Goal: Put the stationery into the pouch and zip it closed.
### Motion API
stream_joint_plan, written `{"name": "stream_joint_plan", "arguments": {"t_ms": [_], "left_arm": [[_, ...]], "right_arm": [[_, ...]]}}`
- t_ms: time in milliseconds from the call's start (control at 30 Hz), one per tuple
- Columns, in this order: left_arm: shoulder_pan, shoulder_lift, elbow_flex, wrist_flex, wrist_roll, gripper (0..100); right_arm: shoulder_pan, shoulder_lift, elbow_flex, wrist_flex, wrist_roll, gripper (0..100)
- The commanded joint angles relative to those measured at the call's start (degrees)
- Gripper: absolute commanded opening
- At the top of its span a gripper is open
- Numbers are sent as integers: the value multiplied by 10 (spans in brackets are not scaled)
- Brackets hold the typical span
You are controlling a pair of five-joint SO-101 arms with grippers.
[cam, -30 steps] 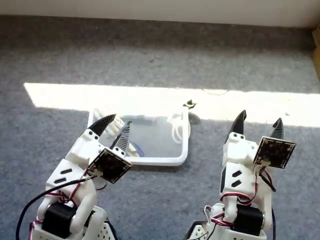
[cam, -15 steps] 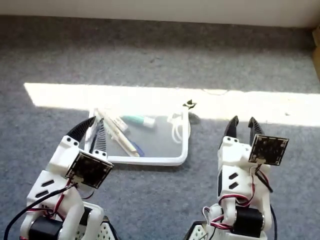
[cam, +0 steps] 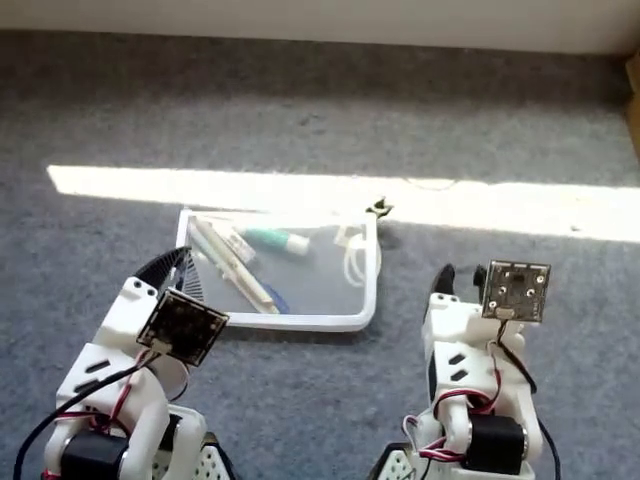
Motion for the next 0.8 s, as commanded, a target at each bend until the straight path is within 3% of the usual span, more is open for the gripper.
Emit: {"name": "stream_joint_plan", "arguments": {"t_ms": [0,433,633,700,767], "left_arm": [[-11,0,20,2,6,10],[-11,0,158,5,6,14],[-39,0,211,2,6,14],[-51,0,230,-3,6,14],[-63,0,250,-12,6,14]], "right_arm": [[0,-1,-29,28,5,119],[-2,-1,29,123,6,119],[0,-1,106,122,123,91],[-3,-1,122,119,138,18],[0,-1,133,106,139,11]]}}
